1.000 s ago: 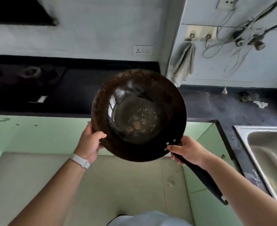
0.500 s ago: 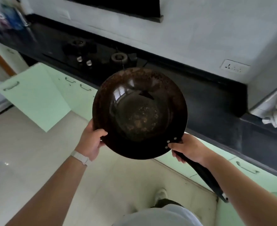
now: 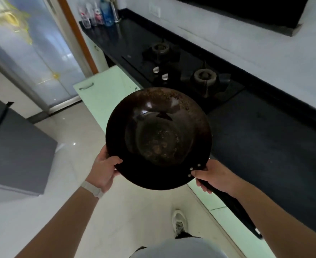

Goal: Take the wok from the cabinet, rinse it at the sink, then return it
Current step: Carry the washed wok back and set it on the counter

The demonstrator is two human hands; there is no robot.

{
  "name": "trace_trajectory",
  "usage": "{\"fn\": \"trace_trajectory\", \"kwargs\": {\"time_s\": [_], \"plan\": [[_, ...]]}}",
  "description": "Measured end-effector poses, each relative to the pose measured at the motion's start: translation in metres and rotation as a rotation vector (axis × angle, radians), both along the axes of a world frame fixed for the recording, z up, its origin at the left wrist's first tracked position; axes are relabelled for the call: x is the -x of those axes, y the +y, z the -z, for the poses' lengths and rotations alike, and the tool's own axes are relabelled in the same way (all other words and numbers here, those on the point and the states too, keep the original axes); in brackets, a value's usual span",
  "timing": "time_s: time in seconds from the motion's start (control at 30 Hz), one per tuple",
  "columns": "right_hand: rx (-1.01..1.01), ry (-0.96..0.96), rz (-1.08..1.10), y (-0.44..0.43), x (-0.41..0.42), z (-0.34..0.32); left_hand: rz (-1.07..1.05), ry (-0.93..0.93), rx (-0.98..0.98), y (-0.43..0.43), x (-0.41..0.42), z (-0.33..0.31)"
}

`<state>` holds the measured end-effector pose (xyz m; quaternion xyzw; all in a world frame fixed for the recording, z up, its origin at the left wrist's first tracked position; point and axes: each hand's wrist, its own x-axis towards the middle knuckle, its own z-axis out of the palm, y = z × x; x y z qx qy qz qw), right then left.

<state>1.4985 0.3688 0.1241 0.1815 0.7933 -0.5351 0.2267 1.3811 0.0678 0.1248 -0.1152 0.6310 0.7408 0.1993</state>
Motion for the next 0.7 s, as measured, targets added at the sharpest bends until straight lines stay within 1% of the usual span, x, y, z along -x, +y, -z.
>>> {"fn": "trace_trajectory", "kwargs": {"time_s": [0.1,0.27,0.4,0.57,0.7], "plan": [[0.047,0.024,-0.093,0.011,0.054,0.006,-0.079,0.031,0.032,0.000,0.024,-0.003],[0.054,0.030,-0.243,0.002,0.130,0.008,-0.213,0.044,0.064,-0.021,0.051,-0.011],[0.075,0.008,-0.327,-0.026,0.177,0.003,-0.328,0.037,0.072,-0.051,0.070,-0.011],[0.071,-0.008,-0.379,-0.077,0.238,0.003,-0.400,0.026,0.081,-0.099,0.111,-0.007],[0.030,0.006,-0.404,-0.129,0.291,0.007,-0.417,0.052,0.063,-0.152,0.153,0.003]]}}
